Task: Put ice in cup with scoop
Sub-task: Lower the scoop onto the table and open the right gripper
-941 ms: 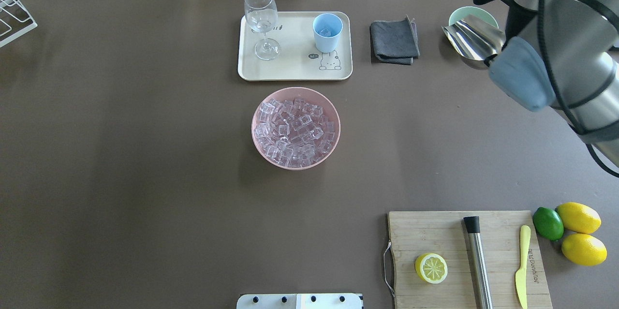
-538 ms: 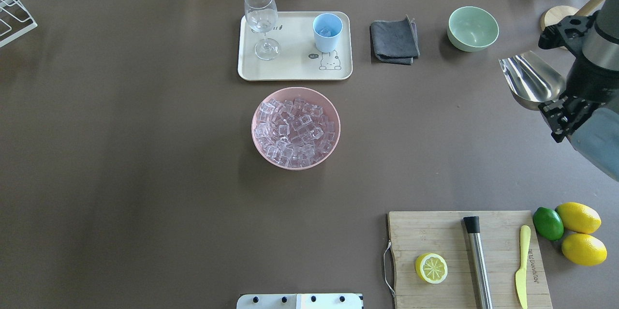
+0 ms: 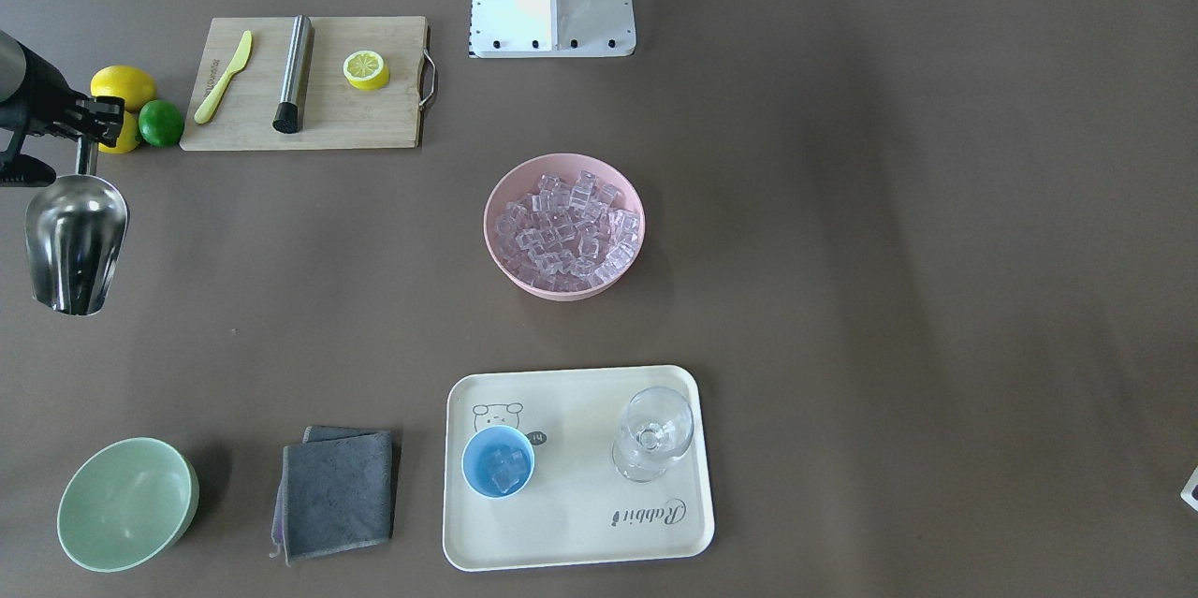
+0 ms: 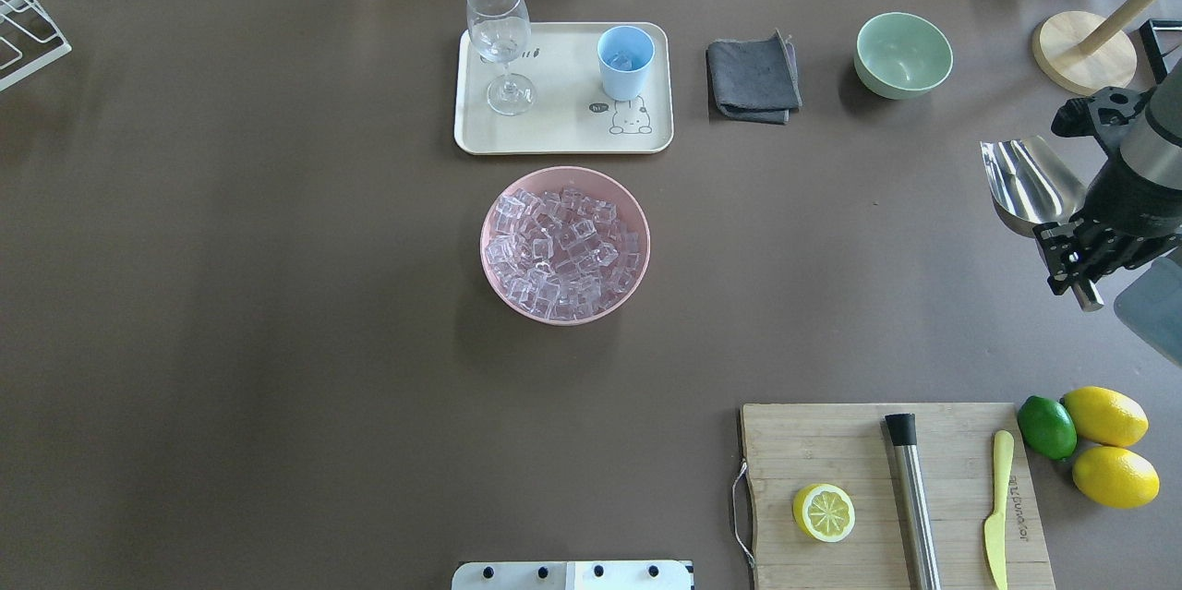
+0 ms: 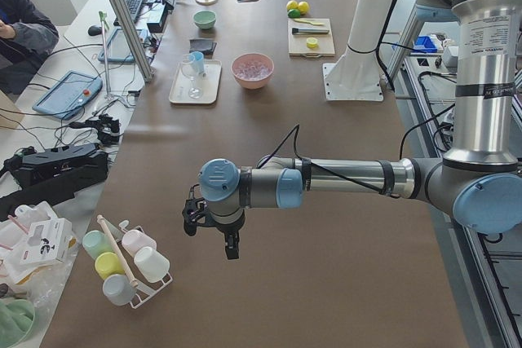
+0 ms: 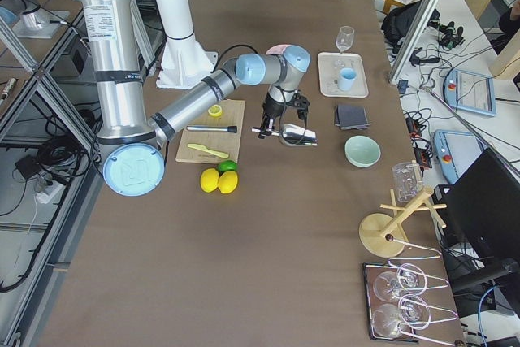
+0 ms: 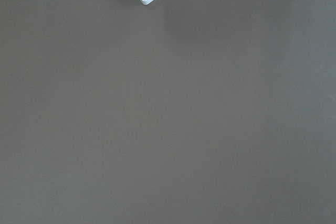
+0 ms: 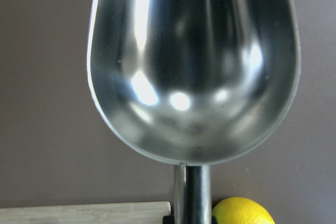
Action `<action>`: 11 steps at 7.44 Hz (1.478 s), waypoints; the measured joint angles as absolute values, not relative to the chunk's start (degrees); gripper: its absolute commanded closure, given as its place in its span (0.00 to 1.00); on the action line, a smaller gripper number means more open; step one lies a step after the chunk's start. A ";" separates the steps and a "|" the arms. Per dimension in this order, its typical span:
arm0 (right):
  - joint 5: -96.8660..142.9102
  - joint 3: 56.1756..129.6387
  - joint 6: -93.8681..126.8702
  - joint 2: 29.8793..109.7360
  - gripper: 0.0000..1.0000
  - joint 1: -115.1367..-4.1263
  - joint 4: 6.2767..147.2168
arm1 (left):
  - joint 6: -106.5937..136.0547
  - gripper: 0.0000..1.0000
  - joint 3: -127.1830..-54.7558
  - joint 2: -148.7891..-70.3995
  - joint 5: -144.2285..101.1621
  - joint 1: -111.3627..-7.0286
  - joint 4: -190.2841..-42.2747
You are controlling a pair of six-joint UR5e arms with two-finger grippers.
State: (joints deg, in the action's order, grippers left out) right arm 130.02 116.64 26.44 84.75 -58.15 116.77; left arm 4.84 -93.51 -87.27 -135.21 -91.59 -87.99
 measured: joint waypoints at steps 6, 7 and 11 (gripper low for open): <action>130.19 102.06 37.21 85.86 1.00 -53.17 94.46 | 4.97 0.02 -97.01 -86.48 -129.99 -91.28 -87.67; 130.27 101.17 38.13 85.91 1.00 -52.45 93.33 | 4.93 0.02 -97.09 -86.27 -130.15 -91.28 -87.64; 132.95 97.82 39.61 85.99 0.00 -51.71 89.08 | 4.92 0.02 -97.17 -85.42 -130.33 -91.08 -87.80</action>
